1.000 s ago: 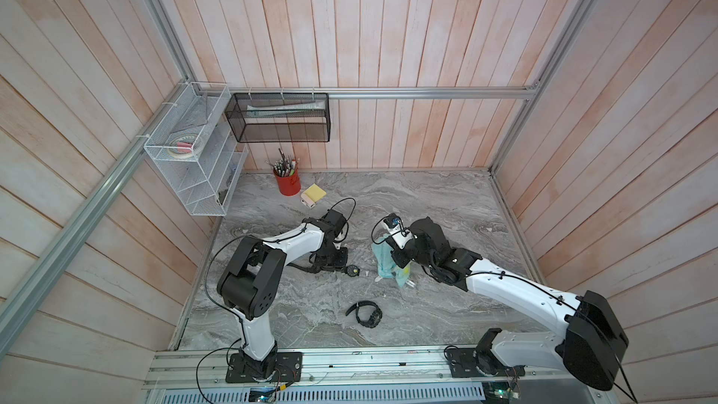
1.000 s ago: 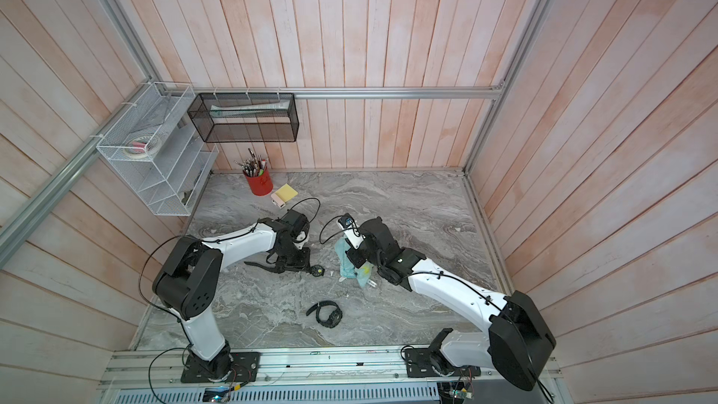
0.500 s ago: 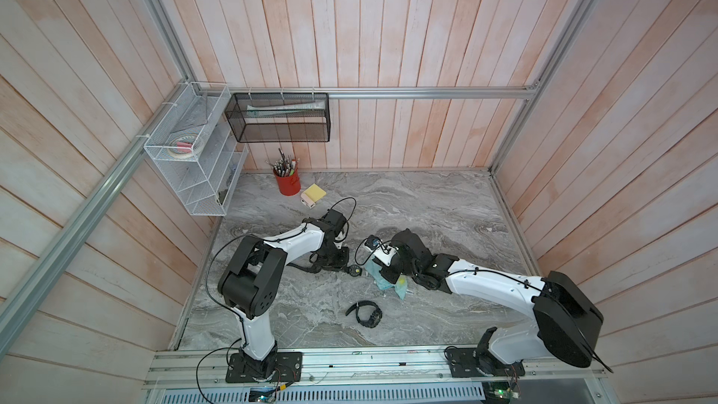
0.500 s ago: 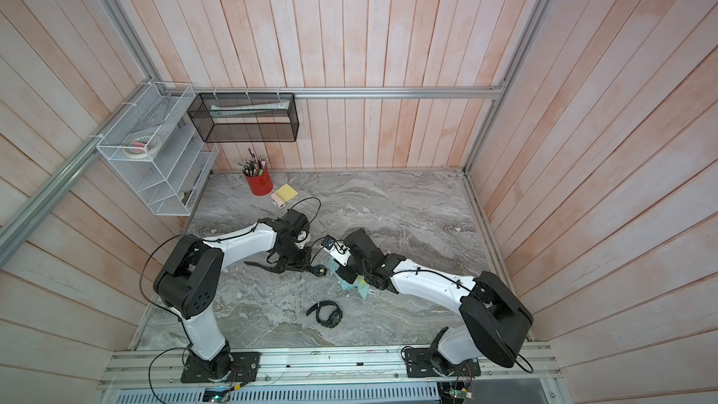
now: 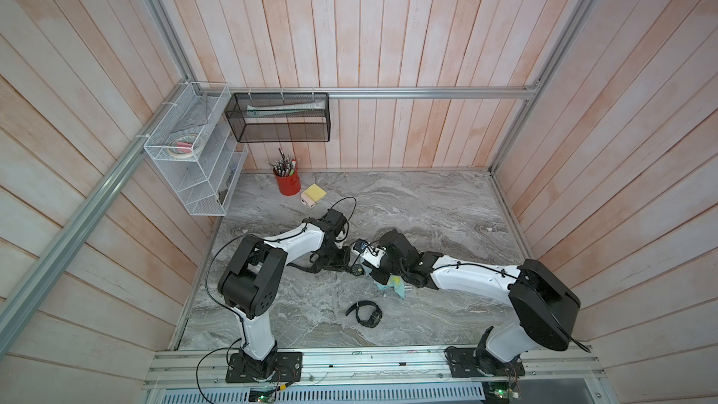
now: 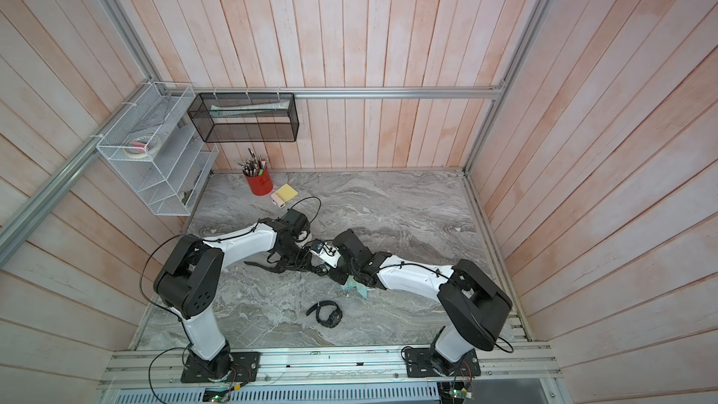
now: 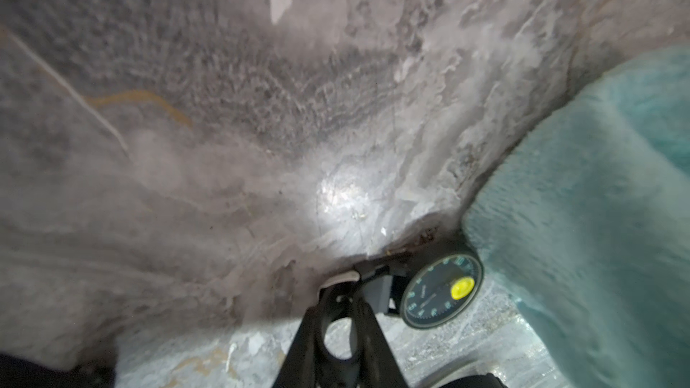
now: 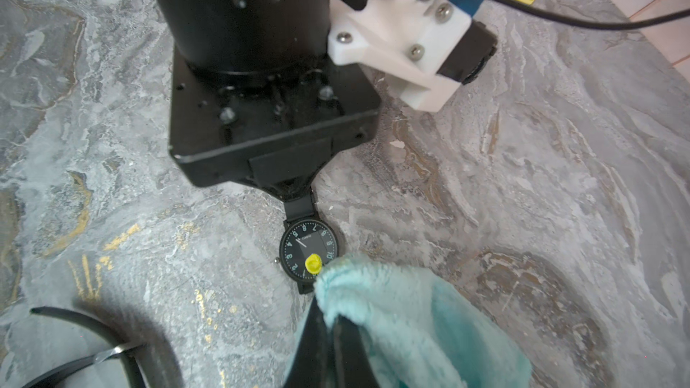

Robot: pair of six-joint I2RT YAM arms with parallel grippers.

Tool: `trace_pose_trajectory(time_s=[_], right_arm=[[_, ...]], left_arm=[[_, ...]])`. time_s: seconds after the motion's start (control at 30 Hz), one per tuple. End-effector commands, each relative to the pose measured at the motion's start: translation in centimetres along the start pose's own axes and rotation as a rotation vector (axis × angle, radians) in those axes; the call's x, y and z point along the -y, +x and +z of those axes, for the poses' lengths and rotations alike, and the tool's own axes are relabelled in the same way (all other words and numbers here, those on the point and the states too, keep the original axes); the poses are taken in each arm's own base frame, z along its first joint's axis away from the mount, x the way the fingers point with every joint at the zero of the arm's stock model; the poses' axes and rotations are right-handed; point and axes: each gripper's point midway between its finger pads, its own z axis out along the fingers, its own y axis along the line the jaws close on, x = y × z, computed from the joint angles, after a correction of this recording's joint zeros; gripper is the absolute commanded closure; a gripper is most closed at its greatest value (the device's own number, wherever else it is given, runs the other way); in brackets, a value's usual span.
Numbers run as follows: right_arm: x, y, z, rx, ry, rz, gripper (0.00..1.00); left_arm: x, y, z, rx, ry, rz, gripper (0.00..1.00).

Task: Wipe the watch dial
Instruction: Hold the watch at the center of the board, then wipe the dirt from the watch dial.

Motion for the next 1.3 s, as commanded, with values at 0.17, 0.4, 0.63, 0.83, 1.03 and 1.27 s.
trace_pose_trajectory(time_s=[0.17, 0.4, 0.63, 0.83, 1.03, 1.27], right_arm=[[-0.6, -0.4, 1.6, 0.001, -0.054, 0.003, 1.00], [0.0, 0.7, 3.1, -0.039, -0.140, 0.111, 1.00], [0.4, 0.8, 3.4, -0.045, -0.222, 0.177, 1.00], [0.0, 1.1, 4.0, -0.071, -0.274, 0.171, 1.00], [0.6, 2.4, 5.1, -0.163, -0.250, 0.151, 1.00], [0.4, 4.0, 5.6, -0.224, -0.249, 0.145, 1.00]], left_arm=[[-0.5, 0.6, 1.3, -0.036, 0.019, -0.029, 0.80], [-0.3, 0.2, 1.1, -0.021, 0.037, -0.040, 0.81], [-0.4, 0.2, 1.3, -0.029, 0.049, -0.057, 0.82], [-0.3, -0.3, 1.0, -0.020, 0.078, -0.082, 0.82], [-0.1, -0.5, 0.9, -0.017, 0.100, -0.091, 0.82], [-0.1, -0.7, 0.9, -0.018, 0.121, -0.103, 0.82]])
